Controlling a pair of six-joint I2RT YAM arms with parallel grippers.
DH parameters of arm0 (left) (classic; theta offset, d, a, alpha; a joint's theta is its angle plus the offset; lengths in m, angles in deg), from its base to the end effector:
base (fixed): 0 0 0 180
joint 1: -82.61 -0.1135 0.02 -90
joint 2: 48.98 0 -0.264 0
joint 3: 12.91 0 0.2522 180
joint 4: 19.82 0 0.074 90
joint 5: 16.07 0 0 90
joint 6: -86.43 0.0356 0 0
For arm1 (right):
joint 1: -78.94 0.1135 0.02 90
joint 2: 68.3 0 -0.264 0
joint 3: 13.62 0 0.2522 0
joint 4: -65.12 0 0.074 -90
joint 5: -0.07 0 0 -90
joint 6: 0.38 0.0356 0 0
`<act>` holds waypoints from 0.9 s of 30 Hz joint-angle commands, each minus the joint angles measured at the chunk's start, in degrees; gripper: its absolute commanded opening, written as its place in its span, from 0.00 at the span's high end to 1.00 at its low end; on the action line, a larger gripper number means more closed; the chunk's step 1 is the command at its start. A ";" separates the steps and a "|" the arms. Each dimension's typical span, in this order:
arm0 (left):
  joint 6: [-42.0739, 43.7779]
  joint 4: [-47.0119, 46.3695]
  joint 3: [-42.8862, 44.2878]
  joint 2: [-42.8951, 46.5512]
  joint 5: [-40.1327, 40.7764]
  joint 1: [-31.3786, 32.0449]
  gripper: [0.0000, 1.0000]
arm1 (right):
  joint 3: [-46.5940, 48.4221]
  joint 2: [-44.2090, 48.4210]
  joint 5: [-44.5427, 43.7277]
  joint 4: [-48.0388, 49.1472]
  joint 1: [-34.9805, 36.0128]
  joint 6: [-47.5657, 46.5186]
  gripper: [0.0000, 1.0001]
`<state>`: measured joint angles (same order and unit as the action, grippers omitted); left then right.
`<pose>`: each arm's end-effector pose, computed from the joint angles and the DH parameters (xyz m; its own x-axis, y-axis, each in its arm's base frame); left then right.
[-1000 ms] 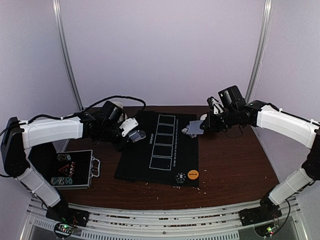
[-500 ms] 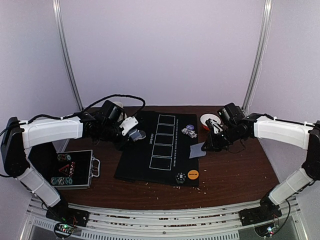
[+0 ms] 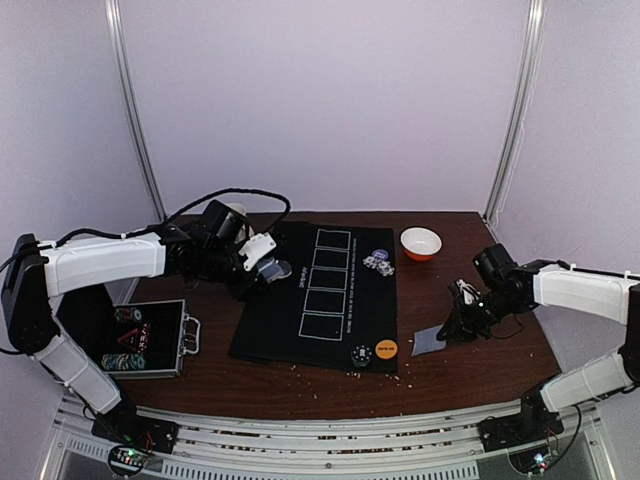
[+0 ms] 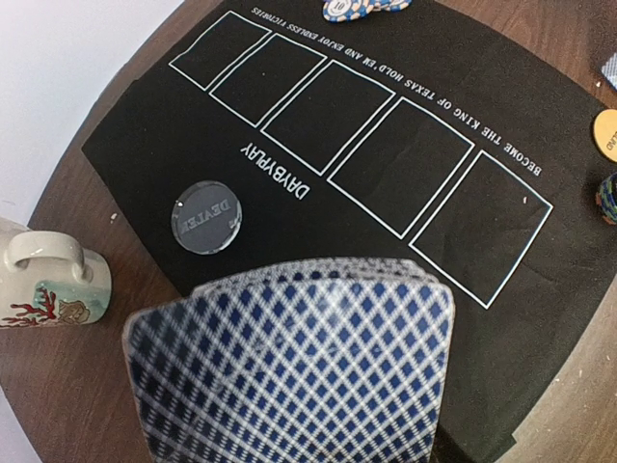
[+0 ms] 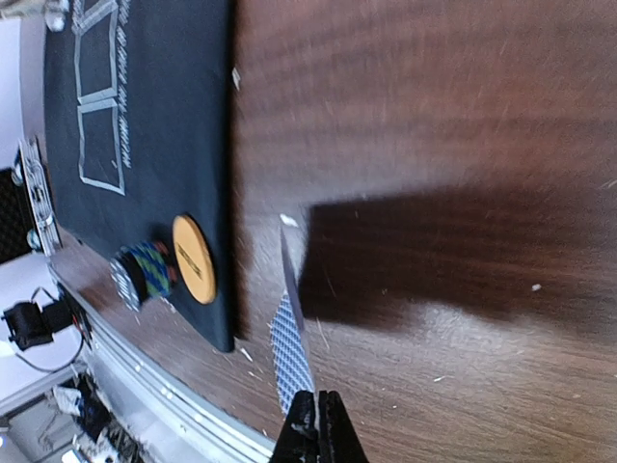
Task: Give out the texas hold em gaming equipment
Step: Distribute the poker card in the big blind area.
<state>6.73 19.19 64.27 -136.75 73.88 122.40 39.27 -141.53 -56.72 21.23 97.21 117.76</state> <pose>0.2525 -0.2104 0.2475 -0.4612 0.6168 -0.6378 0.7347 0.6685 0.1152 0.2079 0.0892 0.1851 -0.9844 0.0906 -0.1507 -0.0274 0.7679 0.6400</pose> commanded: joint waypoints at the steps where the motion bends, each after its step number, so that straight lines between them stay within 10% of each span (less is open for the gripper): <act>1: -0.17 -2.71 -0.09 0.68 -0.65 -0.42 0.51 | -1.28 -4.13 6.14 0.58 -0.25 -3.75 1.00; 17: 0.05 -2.58 -0.01 -0.17 -0.92 -0.50 0.51 | 4.50 -14.02 -8.76 -8.34 -0.07 -11.57 0.89; 27: 0.36 -2.47 0.04 0.04 -1.65 -0.51 0.51 | 14.80 -9.57 -27.06 -20.66 0.11 -6.96 0.39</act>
<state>6.75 19.21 64.27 -136.75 73.51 122.40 47.75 -154.42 -71.78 9.23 97.21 108.76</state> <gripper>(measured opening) 0.494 0.515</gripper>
